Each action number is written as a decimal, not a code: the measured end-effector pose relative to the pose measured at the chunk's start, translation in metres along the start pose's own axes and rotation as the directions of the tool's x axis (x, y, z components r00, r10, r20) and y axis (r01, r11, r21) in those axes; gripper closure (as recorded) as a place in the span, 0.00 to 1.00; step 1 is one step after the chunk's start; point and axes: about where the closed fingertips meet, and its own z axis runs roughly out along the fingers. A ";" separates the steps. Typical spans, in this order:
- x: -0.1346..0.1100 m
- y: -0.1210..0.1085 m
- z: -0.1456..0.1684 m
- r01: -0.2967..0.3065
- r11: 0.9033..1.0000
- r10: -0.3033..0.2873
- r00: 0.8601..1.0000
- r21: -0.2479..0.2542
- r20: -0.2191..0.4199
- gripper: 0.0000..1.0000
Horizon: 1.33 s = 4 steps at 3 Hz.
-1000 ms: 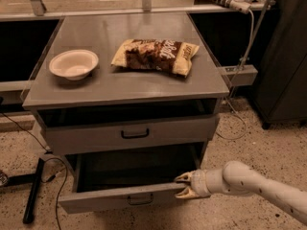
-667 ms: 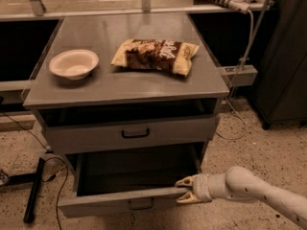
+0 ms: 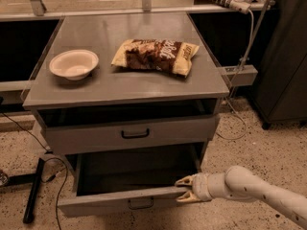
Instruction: Open middle drawer
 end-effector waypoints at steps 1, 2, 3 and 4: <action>0.000 0.000 0.000 0.000 1.000 0.000 1.000 0.000 0.000 0.35; 0.001 0.003 0.003 -0.006 1.000 0.007 1.000 -0.028 0.031 0.12; 0.000 0.002 0.002 -0.006 1.000 0.007 1.000 -0.028 0.031 0.15; 0.002 0.009 0.000 -0.017 0.999 0.019 0.999 -0.042 0.045 0.38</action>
Offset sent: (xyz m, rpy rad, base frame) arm -0.0050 0.0016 -0.0182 0.0924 0.0836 0.0896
